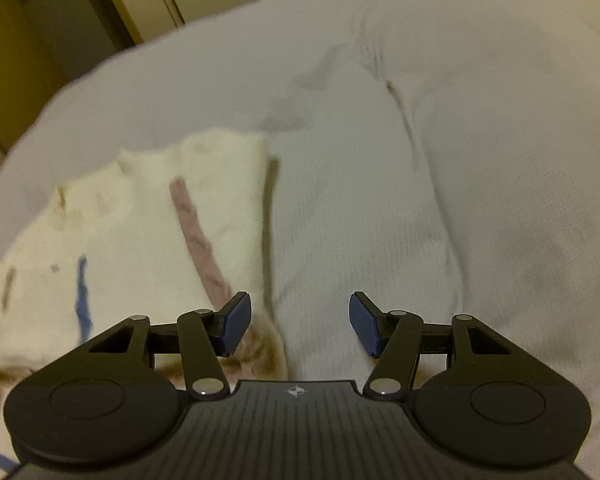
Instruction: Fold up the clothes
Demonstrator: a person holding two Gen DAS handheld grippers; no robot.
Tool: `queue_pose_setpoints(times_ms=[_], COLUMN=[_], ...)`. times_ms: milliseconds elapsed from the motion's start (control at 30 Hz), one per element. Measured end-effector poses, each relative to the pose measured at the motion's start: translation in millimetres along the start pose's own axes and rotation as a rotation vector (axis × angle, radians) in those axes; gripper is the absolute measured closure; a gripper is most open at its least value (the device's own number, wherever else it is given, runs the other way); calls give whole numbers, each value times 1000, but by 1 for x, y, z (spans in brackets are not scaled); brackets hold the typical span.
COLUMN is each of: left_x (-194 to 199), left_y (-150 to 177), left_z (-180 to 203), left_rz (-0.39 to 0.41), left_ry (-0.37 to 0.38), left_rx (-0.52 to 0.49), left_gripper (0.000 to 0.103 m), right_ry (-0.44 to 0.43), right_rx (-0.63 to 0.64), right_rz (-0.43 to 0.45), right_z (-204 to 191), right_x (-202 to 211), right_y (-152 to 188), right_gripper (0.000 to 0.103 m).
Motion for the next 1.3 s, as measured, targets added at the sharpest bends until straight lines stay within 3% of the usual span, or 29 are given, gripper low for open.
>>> queue_pose_setpoints(times_ms=[133, 233, 367, 433, 567, 667, 733, 800, 900, 1100, 1300], left_x=[-45, -62, -24, 3, 53, 86, 103, 115, 133, 152, 140], left_y=[22, 22, 18, 34, 82, 108, 124, 145, 177, 223, 226], left_z=[12, 2, -24, -45, -69, -75, -78, -81, -86, -81, -80], left_rz=[-129, -145, -126, -170, -299, -360, -374, -381, -389, -362, -329], left_ry=[14, 18, -16, 12, 73, 129, 149, 156, 166, 188, 265], left_rx=[-119, -98, -43, 12, 66, 122, 145, 161, 185, 206, 170], left_gripper=[87, 93, 91, 90, 90, 89, 80, 78, 78, 78, 77], right_ry=[3, 22, 86, 61, -33, -39, -42, -64, -104, -239, -318], right_rx=[29, 0, -41, -86, -201, -272, -327, -375, -348, -299, -324], right_rz=[-46, -62, -81, -104, -165, -225, -277, -314, -321, -279, -232], right_z=[-2, 0, 25, 42, 57, 61, 62, 59, 65, 67, 74], right_x=[-18, -26, -6, 18, 74, 102, 114, 122, 126, 129, 125], right_y=[6, 3, 5, 23, 79, 128, 161, 196, 237, 256, 266], right_gripper=[46, 45, 45, 45, 45, 45, 45, 45, 42, 38, 38])
Point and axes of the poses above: each gripper's, at about its wrist camera, not at the fingertips, and x roughly against the way its jaws point, z to its right, y to its underside, the point moved 7 cm from there along -x, roughly the way its jaws point, and after that the axes turned 9 degrees about y, right-handed, at the moved point
